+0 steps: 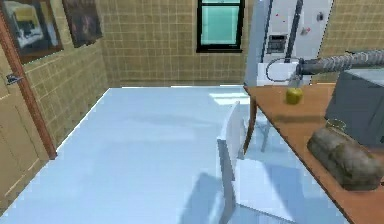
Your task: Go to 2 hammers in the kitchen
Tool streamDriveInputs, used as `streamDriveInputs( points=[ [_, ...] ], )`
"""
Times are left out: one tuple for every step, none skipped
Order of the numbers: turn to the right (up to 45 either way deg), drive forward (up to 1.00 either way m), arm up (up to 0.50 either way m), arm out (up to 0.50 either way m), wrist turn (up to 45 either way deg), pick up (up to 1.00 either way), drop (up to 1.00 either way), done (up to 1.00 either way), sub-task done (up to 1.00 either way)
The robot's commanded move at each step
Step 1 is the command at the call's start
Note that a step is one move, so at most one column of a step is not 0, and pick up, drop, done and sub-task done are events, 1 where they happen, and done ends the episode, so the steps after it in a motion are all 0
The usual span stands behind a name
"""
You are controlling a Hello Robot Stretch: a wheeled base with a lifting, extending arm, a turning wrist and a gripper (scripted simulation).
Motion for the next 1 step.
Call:
streamDriveInputs(
  points=[
    [0.0,0.30,0.00,0.00,0.0,0.00,0.00,0.00,0.00]
  ],
)
